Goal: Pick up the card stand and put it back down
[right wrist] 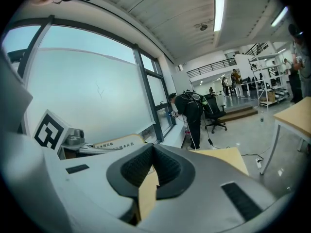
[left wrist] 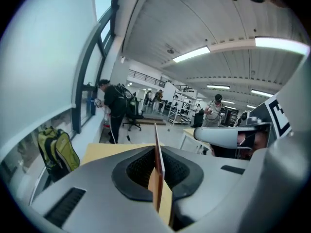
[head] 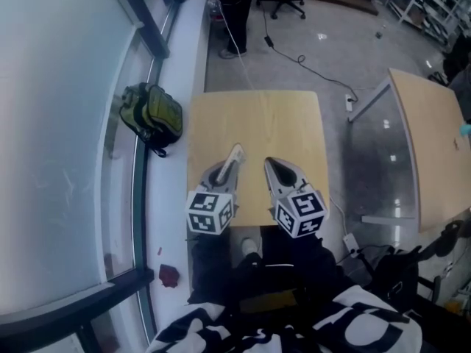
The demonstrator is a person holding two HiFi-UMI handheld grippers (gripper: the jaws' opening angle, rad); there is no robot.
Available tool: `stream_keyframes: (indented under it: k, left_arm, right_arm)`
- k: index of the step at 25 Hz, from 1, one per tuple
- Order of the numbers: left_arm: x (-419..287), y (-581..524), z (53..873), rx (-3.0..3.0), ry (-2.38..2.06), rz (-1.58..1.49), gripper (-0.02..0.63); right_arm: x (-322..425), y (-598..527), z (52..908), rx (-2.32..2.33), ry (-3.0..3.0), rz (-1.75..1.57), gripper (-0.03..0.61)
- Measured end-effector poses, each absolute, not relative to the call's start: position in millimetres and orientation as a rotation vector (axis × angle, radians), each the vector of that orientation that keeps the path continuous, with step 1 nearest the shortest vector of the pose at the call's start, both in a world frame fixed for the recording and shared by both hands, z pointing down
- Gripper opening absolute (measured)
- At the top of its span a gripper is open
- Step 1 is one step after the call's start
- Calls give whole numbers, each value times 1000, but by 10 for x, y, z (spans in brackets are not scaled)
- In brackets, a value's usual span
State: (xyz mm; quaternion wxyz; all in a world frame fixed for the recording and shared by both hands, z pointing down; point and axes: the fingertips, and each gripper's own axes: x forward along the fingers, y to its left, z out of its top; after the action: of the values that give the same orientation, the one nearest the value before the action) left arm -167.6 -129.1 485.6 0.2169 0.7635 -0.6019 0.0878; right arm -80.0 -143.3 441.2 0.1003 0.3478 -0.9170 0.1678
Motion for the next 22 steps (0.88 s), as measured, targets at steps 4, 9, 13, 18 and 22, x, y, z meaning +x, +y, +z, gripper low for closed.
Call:
stream_keyframes:
  k: [4, 9, 13, 18, 22]
  left_arm:
    - [-1797, -1166, 4465, 2152, -1917, 266, 20]
    - [-1882, -977, 4097, 2182, -2108, 217, 20]
    - [-1892, -852, 3884, 2208, -2159, 119, 20]
    - [-1901, -724, 3744, 2220, -2162, 84, 20]
    - [-1872, -674, 3628, 2223, -2172, 76, 20]
  right_arm:
    - [-884, -1291, 4231, 1047, -2738, 433, 20]
    - [-924, -1131, 4035, 1114, -2740, 281, 20]
    - [-971, -1024, 3871, 1126, -2760, 181, 20]
    - [-1013, -919, 3728, 1132, -2780, 143, 20]
    - [-1029, -874, 3580, 1132, -2812, 117, 20]
